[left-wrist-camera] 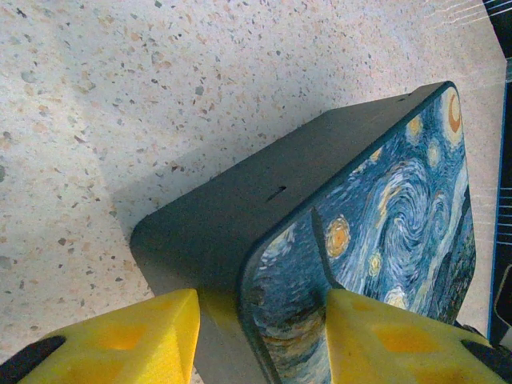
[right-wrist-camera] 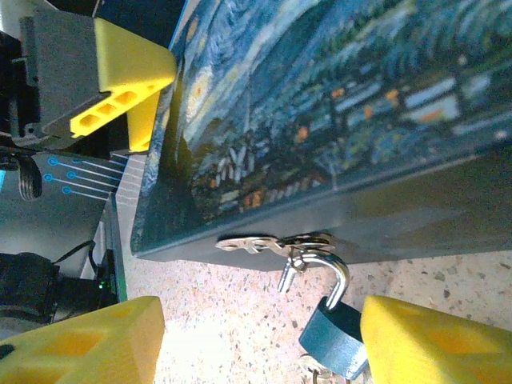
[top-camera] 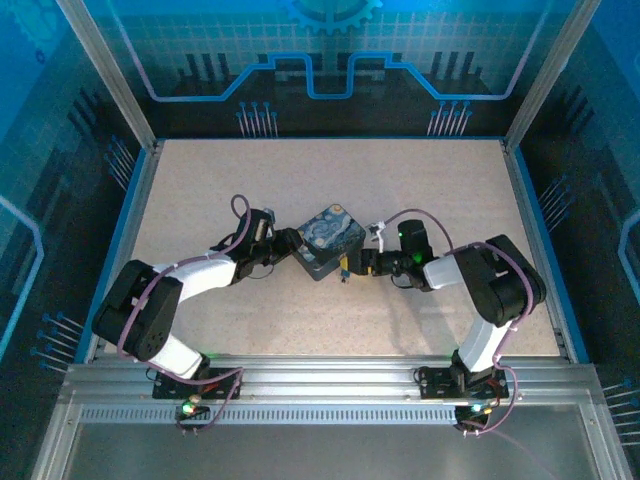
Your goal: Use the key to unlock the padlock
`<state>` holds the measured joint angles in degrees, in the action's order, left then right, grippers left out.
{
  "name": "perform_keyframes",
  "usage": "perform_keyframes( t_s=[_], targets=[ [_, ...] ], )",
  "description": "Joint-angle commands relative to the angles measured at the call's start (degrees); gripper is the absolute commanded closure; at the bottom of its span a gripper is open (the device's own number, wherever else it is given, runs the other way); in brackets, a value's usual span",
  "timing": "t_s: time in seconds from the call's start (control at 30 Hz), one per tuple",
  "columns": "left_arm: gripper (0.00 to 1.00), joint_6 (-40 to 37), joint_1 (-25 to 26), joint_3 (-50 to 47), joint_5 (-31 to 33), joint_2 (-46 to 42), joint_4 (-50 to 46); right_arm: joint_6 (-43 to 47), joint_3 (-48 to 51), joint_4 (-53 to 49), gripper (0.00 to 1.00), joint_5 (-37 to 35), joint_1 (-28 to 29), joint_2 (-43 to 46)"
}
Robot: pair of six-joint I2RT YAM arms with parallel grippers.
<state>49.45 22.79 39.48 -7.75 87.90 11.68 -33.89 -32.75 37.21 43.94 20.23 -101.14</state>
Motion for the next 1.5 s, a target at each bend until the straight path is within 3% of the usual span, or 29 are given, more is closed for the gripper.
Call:
perform_keyframes(
  t_s=[0.0,0.2,0.67,1.13,1.47],
  targets=[
    [0.55,-0.2,0.9,-1.3,-0.2,1.0,-6.6,-0.2,-1.1,1.7,0.35,1.9,0.0,-2.1],
    [0.55,-0.2,0.9,-1.2,-0.2,0.9,-6.8,-1.1,-1.5,4.2,0.36,3.2,0.5,-3.6],
    [0.55,-0.2,0.9,-1.1,0.2,0.9,-7.2,-1.3,-2.1,5.6,0.5,5.2,0.7,-4.6],
    [0.55,-0.2,0.9,-1.0,-0.1,1.5,-6.9,-0.7,-3.5,5.2,0.44,5.1,1.0,-7.3],
    [0.55,-0.1,1.0,-1.2,-0.1,1.5,-6.7,-0.8,-2.1,6.4,0.52,5.8,1.0,-5.6]
  ],
)
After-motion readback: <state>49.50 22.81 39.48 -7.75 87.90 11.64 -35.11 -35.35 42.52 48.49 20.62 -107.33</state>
